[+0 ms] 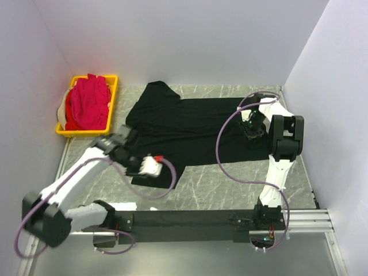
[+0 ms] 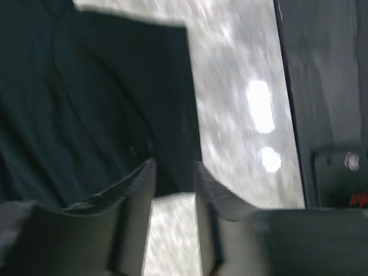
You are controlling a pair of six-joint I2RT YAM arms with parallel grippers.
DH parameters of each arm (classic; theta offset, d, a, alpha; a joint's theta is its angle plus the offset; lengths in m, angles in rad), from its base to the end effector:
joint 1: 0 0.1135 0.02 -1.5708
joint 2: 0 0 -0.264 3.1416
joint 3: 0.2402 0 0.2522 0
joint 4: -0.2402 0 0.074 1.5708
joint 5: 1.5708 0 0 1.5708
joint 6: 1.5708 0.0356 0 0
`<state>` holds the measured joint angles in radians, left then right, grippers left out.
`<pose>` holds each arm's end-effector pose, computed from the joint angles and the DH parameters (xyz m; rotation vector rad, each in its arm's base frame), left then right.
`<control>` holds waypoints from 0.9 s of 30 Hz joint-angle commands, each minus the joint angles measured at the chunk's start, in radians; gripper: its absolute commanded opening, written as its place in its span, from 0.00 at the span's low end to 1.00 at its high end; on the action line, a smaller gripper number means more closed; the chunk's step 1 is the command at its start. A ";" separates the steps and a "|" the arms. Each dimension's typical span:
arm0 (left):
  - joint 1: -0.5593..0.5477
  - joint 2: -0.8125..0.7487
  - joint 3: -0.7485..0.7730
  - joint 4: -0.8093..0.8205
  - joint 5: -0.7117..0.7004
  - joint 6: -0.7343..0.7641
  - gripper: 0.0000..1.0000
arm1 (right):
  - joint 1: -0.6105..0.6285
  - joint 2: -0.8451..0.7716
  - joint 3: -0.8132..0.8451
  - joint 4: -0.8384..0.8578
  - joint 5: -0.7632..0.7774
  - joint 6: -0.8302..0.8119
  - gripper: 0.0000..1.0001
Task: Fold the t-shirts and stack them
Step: Flatten the tshirt out
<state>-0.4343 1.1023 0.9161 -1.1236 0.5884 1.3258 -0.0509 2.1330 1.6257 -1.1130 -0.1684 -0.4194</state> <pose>0.1544 -0.0934 0.2626 2.0715 1.5780 -0.5641 0.3984 -0.0143 0.1613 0.5653 -3.0692 -0.2741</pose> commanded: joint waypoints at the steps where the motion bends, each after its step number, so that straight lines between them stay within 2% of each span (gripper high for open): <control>1: -0.130 0.120 0.061 0.152 0.010 -0.302 0.36 | 0.002 -0.054 0.040 -0.030 -0.010 -0.015 0.31; 2: -0.195 0.145 0.058 0.250 -0.021 -0.363 0.34 | 0.002 -0.061 0.040 -0.028 -0.008 -0.015 0.29; 5: -0.283 0.244 0.043 0.356 -0.120 -0.503 0.32 | 0.000 -0.073 0.043 -0.027 0.000 -0.012 0.27; 9: -0.362 0.384 0.024 0.494 -0.286 -0.569 0.31 | 0.000 -0.068 0.054 -0.030 0.013 -0.013 0.24; 18: -0.452 0.579 0.033 0.581 -0.427 -0.669 0.29 | -0.003 -0.065 0.062 -0.033 0.026 -0.013 0.23; 21: -0.518 0.591 0.032 0.495 -0.382 -0.645 0.27 | -0.003 -0.076 0.062 -0.044 0.023 -0.022 0.23; 24: -0.609 0.553 0.036 0.380 -0.265 -0.582 0.25 | -0.004 -0.096 0.059 -0.054 0.023 -0.035 0.23; 25: -0.641 0.539 0.050 0.357 -0.183 -0.571 0.25 | -0.004 -0.108 0.057 -0.059 0.020 -0.039 0.23; 27: -0.661 0.499 0.078 0.271 -0.106 -0.554 0.25 | -0.004 -0.122 0.057 -0.077 0.010 -0.056 0.23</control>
<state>-1.0447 1.6485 0.9672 -0.6708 0.2878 0.7261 -0.0513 2.1086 1.6516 -1.1442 -0.1516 -0.4412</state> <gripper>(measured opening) 0.252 0.231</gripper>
